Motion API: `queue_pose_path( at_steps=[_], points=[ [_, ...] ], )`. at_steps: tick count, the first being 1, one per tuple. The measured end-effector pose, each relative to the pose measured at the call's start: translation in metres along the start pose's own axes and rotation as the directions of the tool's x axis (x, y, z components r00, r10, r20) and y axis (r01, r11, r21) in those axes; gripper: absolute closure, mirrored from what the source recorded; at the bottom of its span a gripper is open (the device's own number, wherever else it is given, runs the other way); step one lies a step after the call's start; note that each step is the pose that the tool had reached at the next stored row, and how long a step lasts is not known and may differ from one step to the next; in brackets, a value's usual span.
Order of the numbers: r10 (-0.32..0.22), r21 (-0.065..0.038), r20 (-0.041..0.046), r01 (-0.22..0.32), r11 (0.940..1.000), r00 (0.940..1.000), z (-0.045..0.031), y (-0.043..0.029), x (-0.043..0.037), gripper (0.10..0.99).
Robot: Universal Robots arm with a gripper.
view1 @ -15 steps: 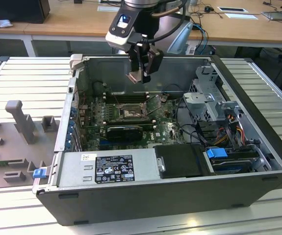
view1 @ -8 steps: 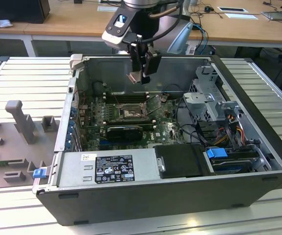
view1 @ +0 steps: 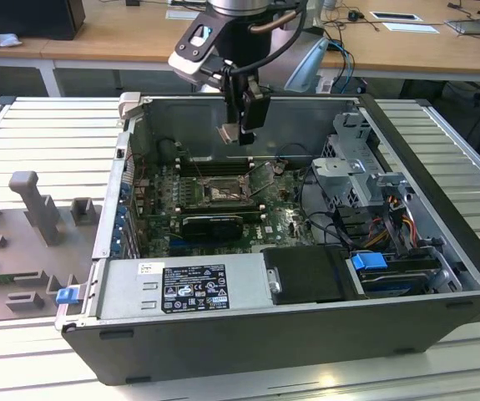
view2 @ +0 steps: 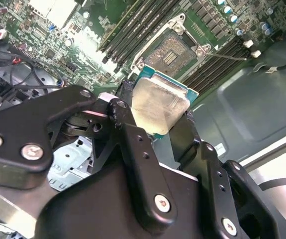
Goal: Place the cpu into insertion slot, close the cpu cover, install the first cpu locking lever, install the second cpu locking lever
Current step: 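Place the cpu into insertion slot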
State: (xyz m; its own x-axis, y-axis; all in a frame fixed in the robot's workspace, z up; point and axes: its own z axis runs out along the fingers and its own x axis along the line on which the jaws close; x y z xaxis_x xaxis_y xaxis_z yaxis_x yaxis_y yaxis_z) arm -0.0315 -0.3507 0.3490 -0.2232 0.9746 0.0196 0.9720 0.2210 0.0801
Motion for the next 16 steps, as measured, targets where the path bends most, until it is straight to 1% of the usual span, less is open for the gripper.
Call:
queue_pose_path(
  at_steps=[3, 5, 7, 10, 11, 13, 16],
  points=[
    [0.003, 0.002, 0.0077, -0.003, 1.0000, 1.0000, 0.0036, -0.0003, -0.0001, 0.549],
    [0.020, 0.002, 0.0095, -0.020, 0.9998, 0.9998, 0.0040, -0.0003, -0.0001, 0.549],
    [0.060, 0.001, 0.0127, -0.060, 0.9982, 0.9981, 0.0049, -0.0004, -0.0001, 0.549],
    [0.132, -0.001, 0.0184, -0.132, 0.9913, 0.9911, 0.0065, -0.0006, -0.0001, 0.549],
    [0.146, -0.001, 0.0194, -0.146, 0.9893, 0.9891, 0.0068, -0.0006, -0.0001, 0.549],
    [0.157, -0.002, 0.0202, -0.157, 0.9876, 0.9874, 0.0081, -0.0007, -0.0001, 0.549],
    [0.158, -0.002, 0.0207, -0.158, 0.9875, 0.9872, 0.0107, -0.0009, -0.0002, 0.549]
  ],
)
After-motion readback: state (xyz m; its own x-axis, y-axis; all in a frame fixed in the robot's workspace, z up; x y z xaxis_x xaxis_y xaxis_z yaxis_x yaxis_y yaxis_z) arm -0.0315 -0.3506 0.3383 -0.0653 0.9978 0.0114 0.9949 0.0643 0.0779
